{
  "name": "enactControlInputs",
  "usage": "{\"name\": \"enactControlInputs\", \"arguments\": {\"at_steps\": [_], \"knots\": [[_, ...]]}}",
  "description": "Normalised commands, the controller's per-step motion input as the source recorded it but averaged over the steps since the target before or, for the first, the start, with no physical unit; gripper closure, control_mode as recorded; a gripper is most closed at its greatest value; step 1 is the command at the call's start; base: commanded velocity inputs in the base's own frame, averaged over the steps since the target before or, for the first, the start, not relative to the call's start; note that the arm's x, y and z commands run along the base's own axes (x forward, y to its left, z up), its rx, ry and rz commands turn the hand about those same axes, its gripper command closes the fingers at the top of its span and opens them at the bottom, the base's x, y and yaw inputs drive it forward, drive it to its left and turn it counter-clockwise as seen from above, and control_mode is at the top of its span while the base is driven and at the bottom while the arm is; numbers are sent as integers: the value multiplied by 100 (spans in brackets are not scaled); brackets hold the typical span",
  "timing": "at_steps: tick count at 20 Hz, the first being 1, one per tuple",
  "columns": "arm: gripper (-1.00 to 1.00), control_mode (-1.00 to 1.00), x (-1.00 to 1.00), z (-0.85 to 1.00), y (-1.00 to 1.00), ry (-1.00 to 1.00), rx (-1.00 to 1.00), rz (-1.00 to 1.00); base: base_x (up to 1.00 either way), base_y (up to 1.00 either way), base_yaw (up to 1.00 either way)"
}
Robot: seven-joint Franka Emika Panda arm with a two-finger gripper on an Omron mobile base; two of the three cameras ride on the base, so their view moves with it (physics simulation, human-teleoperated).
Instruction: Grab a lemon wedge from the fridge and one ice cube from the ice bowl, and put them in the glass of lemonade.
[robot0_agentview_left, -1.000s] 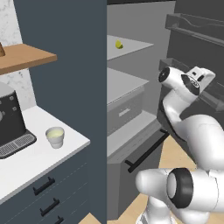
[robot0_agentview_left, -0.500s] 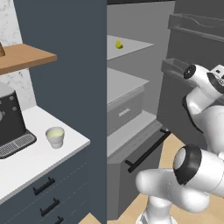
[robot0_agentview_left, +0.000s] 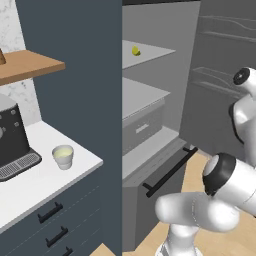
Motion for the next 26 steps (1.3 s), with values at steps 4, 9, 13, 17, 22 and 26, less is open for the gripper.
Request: {"name": "enactControlInputs", "arguments": {"at_steps": [4,9,13,17,22,26], "knots": [[-100,-100,-89,55,56,-27,0,0,0,0,0],[-100,-100,-33,6,74,-22,18,2,0,0,0],[-100,-100,-3,-16,79,-17,45,7,0,0,0],[-100,-100,-3,-44,67,-8,64,7,0,0,0],[-100,-100,-16,-87,85,-8,57,5,0,0,0],[-100,-100,-70,-7,88,2,23,10,0,0,0]]}}
